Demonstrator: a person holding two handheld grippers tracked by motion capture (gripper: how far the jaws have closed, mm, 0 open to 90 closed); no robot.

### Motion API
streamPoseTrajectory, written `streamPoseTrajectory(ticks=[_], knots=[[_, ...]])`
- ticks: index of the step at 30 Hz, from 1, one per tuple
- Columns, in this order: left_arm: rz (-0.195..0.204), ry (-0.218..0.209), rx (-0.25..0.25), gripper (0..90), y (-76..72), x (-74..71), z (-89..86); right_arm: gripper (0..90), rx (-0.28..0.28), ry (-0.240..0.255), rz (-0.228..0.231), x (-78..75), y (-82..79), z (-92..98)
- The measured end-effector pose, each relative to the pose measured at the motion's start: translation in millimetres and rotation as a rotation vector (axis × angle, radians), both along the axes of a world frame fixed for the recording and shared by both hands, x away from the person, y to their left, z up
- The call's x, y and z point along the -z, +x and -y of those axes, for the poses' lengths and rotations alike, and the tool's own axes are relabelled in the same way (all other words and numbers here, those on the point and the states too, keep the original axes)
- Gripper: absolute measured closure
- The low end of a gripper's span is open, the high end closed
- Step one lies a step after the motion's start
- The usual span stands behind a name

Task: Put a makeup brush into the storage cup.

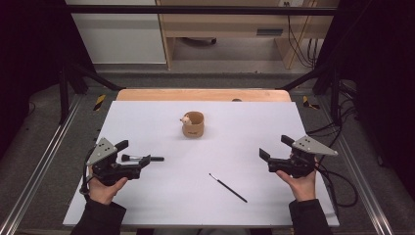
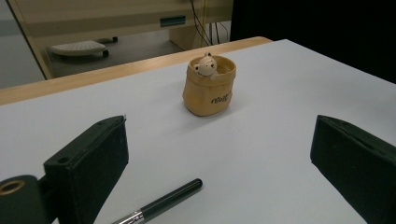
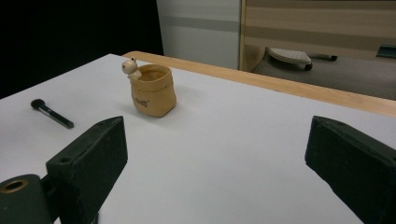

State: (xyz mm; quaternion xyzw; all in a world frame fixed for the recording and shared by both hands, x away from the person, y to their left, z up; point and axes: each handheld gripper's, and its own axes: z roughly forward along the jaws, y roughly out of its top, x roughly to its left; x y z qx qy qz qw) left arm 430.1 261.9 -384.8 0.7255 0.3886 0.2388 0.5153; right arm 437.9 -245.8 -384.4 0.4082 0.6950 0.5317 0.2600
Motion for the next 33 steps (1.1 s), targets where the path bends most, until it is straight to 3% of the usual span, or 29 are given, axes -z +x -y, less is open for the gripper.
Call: streamPoseTrajectory(ticks=[7, 15, 19, 33], knots=[[-0.016, 0.005, -0.004, 4.0, 0.7, 4.3, 0.8, 6.1, 0.002, -0.006, -0.008, -0.6, -1.1, -0.1], [-0.035, 0.024, -0.007, 4.1, 0.5, 11.9, 1.4, 6.1, 0.007, -0.059, -0.009, -3.2, -2.5, -2.6], [-0.046, 0.028, -0.008, 4.2, 1.0, 14.9, 2.4, 6.3, -0.003, -0.104, -0.011, -6.0, -4.9, -11.1], [-0.052, 0.046, -0.007, 4.3, 0.4, 17.4, 4.2, 7.0, -0.066, -0.149, -0.048, -8.0, -5.7, -38.3]])
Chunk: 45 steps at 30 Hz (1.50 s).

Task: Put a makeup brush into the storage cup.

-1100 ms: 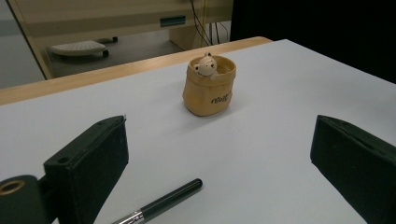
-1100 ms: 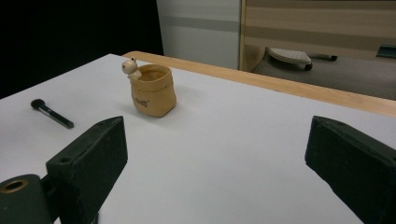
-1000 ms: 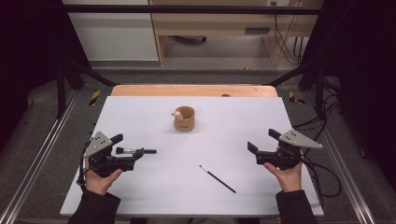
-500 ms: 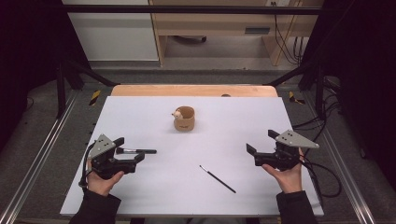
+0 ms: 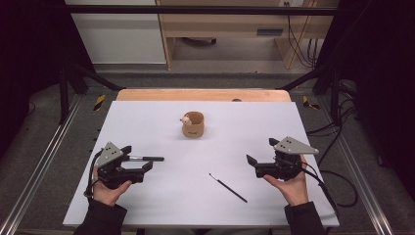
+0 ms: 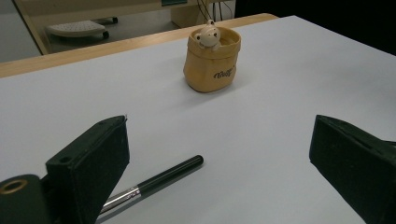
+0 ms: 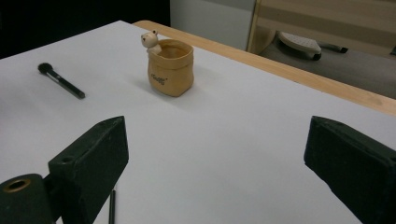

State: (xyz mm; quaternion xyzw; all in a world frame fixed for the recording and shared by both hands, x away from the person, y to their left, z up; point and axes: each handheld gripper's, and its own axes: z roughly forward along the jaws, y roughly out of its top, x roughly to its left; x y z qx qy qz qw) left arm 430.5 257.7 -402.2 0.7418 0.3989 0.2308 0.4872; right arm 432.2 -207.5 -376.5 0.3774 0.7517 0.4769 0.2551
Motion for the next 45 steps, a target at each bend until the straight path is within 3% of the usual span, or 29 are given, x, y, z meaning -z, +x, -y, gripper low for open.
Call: streamPoseTrajectory(ticks=[9, 33, 45], knots=[[-0.003, 0.011, 0.003, 4.4, 0.5, 1.4, 1.5, 8.3, -0.043, -0.055, -0.051, 8.1, 1.8, -20.6], [-0.009, 0.021, 0.009, 4.4, 1.3, 3.8, 1.8, 14.5, -0.133, -0.133, -0.178, 36.8, 5.9, -55.5], [-0.012, 0.025, 0.01, 4.4, 1.8, 4.5, 2.3, 17.2, -0.184, -0.218, -0.262, 56.1, 8.6, -74.6]])
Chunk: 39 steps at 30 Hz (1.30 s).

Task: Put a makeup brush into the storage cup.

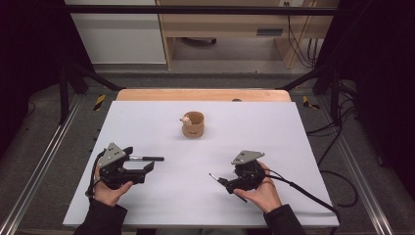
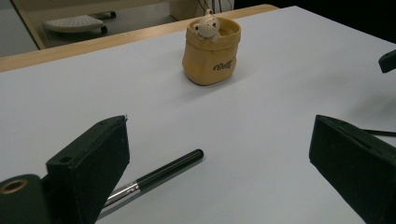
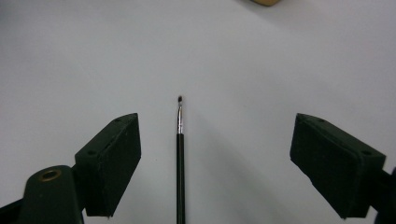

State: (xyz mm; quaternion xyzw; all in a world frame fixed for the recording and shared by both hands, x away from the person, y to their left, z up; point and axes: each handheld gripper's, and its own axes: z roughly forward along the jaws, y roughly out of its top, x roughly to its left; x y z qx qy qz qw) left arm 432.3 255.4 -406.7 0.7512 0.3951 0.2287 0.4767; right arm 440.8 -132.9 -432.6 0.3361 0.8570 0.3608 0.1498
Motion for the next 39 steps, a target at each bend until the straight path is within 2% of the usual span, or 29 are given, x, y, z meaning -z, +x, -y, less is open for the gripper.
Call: streamPoseTrajectory(ticks=[11, 23, 28, 39], knots=[[-0.002, 0.007, 0.005, 4.5, 0.0, 0.6, 1.5, 25.5, -0.037, -0.07, -0.064, 11.1, 1.1, -7.9], [-0.004, 0.018, 0.011, 4.7, -0.2, 0.9, 2.4, 44.9, -0.087, -0.085, -0.12, 19.1, 0.8, -13.3], [-0.006, 0.023, 0.016, 4.7, -0.2, 1.0, 2.8, 51.5, -0.103, -0.111, -0.145, 23.7, 0.8, -15.3], [-0.009, 0.024, 0.02, 4.8, -0.1, 1.6, 4.4, 63.9, -0.123, -0.153, -0.161, 28.7, 1.3, -16.9]])
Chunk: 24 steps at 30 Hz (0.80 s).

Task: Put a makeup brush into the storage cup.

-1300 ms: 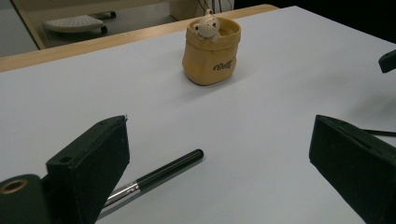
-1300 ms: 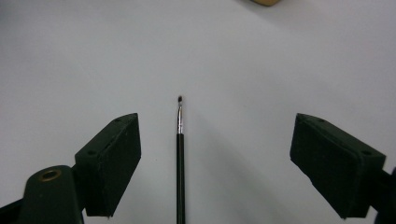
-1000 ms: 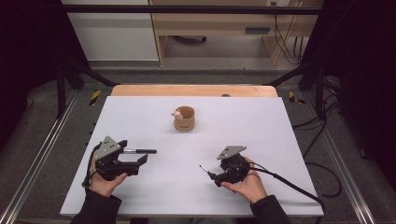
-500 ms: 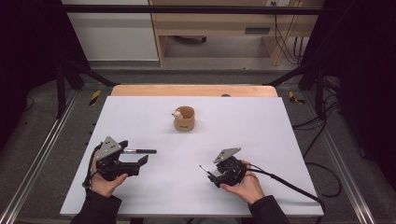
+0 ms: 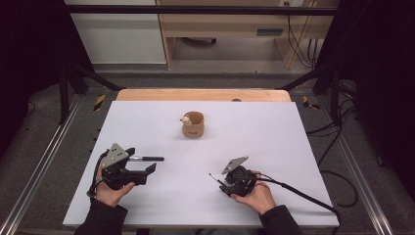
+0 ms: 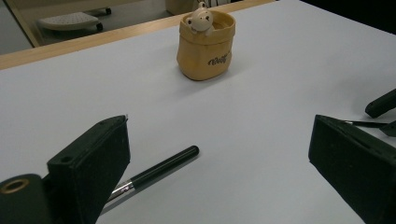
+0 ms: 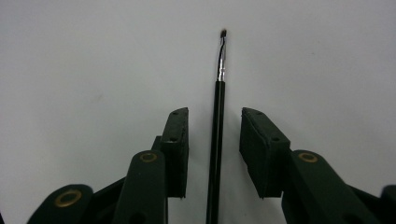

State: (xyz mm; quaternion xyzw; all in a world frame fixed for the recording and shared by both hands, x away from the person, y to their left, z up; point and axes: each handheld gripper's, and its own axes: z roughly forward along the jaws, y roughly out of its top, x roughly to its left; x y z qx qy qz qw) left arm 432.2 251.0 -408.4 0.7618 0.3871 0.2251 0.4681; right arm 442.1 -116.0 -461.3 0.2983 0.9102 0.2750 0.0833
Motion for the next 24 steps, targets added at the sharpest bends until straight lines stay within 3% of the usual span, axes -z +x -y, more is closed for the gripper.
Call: streamPoseTrajectory(ticks=[24], knots=[[-0.005, 0.016, 0.011, 5.0, 0.0, 0.5, 1.5, 84.3, -0.012, -0.015, -0.002, 0.5, -0.2, 0.4]])
